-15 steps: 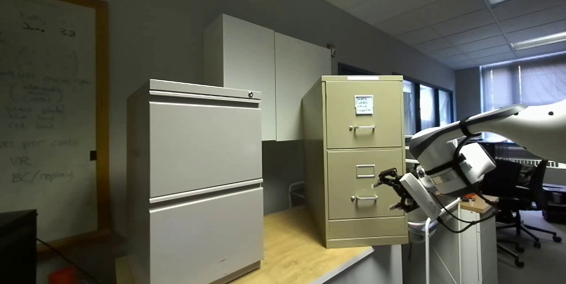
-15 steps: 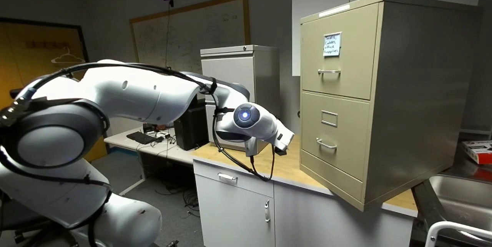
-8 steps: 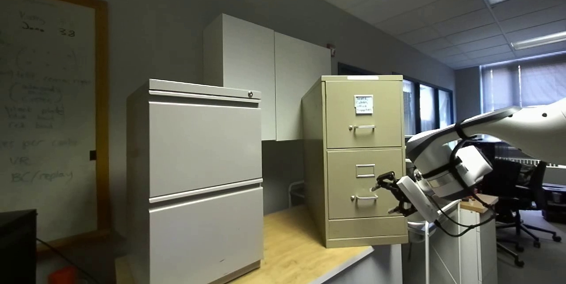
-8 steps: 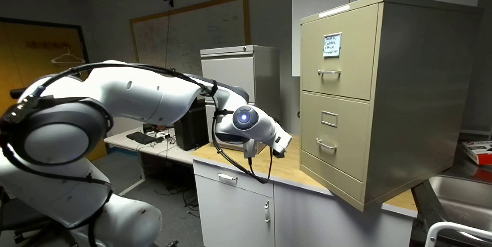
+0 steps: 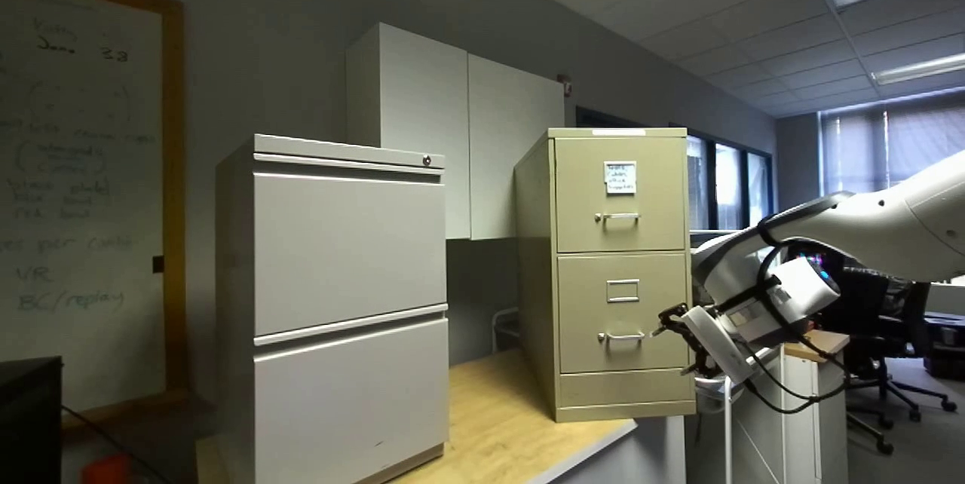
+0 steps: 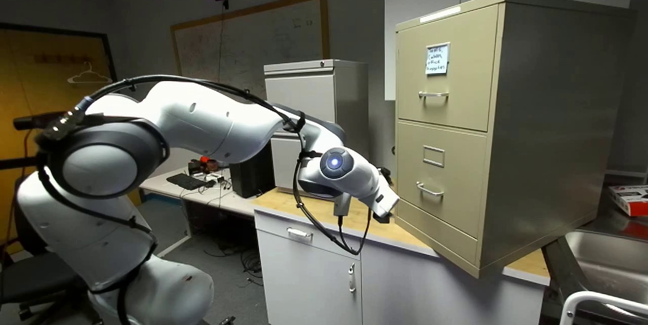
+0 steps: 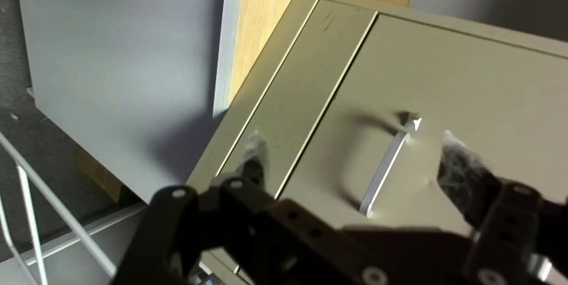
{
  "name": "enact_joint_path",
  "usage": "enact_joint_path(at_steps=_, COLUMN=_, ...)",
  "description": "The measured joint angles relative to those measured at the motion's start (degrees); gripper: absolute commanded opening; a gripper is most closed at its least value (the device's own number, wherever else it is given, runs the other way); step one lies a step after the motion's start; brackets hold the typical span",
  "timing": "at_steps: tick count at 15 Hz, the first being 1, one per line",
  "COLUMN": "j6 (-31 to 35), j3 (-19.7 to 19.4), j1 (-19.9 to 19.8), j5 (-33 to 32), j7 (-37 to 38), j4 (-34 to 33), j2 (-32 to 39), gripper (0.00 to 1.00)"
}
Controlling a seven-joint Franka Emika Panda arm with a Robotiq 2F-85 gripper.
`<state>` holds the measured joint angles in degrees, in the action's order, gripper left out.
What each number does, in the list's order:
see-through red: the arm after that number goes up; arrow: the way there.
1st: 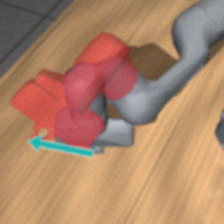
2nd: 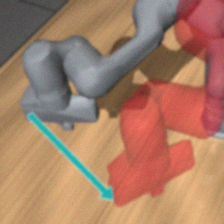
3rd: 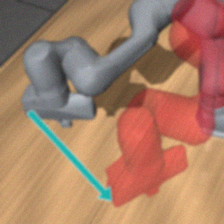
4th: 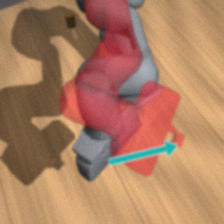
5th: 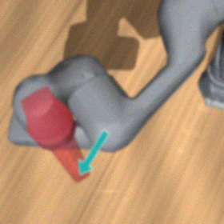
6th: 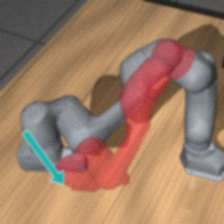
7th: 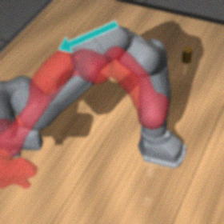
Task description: Open the bottom drawer of the file cabinet on the right
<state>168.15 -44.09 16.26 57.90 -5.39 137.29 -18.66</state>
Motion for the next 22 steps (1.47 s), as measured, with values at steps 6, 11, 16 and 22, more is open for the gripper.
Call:
enact_joint_path(at_steps=6, j6=-2.89, j3=-2.53, j1=-0.04, j5=-0.39, j7=7.13, j4=-10.32, j2=9.13, gripper=1.00)
enact_joint_path(at_steps=11, j6=-11.21, j3=-4.07, j1=-0.23, j5=-0.88, j7=12.63, j4=-21.42, j2=19.19, gripper=1.00)
enact_joint_path(at_steps=16, j6=-18.05, j3=4.79, j1=-9.65, j5=-2.52, j7=17.38, j4=-30.58, j2=28.40, gripper=1.00)
enact_joint_path(at_steps=22, j6=-19.11, j3=19.23, j1=-24.11, j5=-9.45, j7=22.71, j4=-35.96, j2=35.59, gripper=1.00)
